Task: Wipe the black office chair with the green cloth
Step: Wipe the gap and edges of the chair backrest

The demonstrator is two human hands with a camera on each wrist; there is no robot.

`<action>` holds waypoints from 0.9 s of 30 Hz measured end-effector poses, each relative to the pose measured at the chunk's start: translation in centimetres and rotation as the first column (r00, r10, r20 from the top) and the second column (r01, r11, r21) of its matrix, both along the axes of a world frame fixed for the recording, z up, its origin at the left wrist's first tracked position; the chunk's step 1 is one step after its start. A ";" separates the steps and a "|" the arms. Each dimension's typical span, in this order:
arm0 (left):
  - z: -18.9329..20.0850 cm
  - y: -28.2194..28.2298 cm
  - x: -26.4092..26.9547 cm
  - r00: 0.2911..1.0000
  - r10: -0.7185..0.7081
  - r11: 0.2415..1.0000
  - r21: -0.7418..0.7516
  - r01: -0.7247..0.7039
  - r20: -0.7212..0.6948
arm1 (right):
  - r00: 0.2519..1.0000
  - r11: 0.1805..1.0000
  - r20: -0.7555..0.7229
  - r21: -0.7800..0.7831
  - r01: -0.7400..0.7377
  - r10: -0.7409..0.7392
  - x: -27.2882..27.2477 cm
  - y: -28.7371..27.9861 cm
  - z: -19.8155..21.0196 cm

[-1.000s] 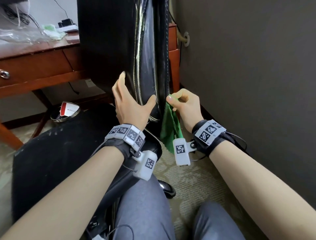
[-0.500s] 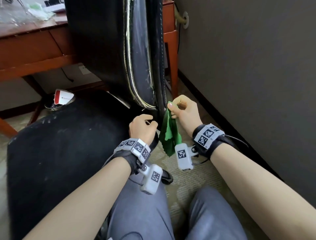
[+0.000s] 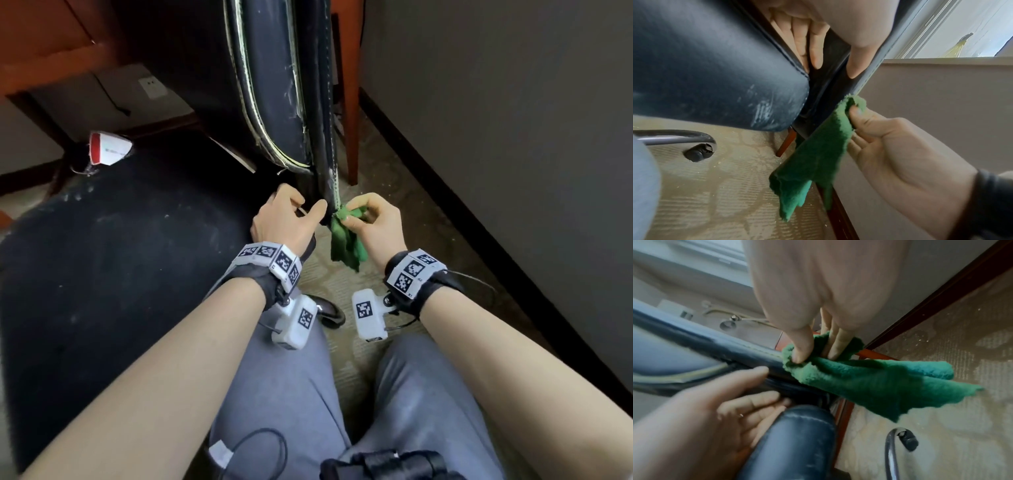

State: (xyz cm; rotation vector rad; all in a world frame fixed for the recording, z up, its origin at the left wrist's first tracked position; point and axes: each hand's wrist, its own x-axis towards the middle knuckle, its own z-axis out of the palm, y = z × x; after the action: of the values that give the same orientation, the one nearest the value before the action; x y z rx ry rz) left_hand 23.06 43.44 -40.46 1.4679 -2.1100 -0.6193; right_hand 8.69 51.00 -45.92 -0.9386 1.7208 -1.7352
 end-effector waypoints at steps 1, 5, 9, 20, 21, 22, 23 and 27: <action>0.0 0.0 0.0 1.000 0.001 1.000 -0.001 -0.001 -0.004 | 1.000 1.000 -0.020 0.022 0.016 -0.016 0.0 -0.1 -0.4; 0.3 -0.2 -0.1 1.000 -0.008 1.000 0.027 0.008 -0.005 | 1.000 0.997 0.011 0.073 0.023 -0.023 0.5 -0.5 -2.2; 0.4 -0.3 -0.1 1.000 -0.022 0.999 0.045 0.022 -0.002 | 0.958 0.998 0.286 0.057 -0.008 -0.008 1.8 -0.7 -3.6; 0.4 -0.8 0.2 1.000 0.012 0.996 0.093 -0.011 -0.004 | 0.495 0.985 0.855 0.170 0.012 -0.154 2.0 -0.6 -4.1; 0.4 -0.8 0.2 1.000 0.012 0.995 0.097 -0.012 -0.007 | 0.478 0.986 0.865 0.167 0.014 -0.153 2.1 -0.7 -3.5; 0.4 -0.7 0.2 1.000 0.013 0.995 0.102 -0.012 -0.010 | 0.467 0.986 0.870 0.169 0.013 -0.155 2.2 -0.8 -3.0; 0.5 -0.7 0.2 1.000 0.012 0.995 0.104 -0.011 -0.012 | 0.471 0.984 0.866 0.176 0.021 -0.165 2.2 -0.8 -2.5; 0.5 -0.6 0.2 1.000 0.002 0.995 0.103 0.000 -0.014 | 0.677 0.967 0.708 0.252 0.027 -0.203 2.2 -0.5 -1.6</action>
State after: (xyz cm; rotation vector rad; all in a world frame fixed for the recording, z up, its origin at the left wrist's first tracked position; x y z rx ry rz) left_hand 23.28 42.81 -40.01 1.5151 -2.0943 -0.7465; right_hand 10.91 50.45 -47.49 0.0202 1.3808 -1.6198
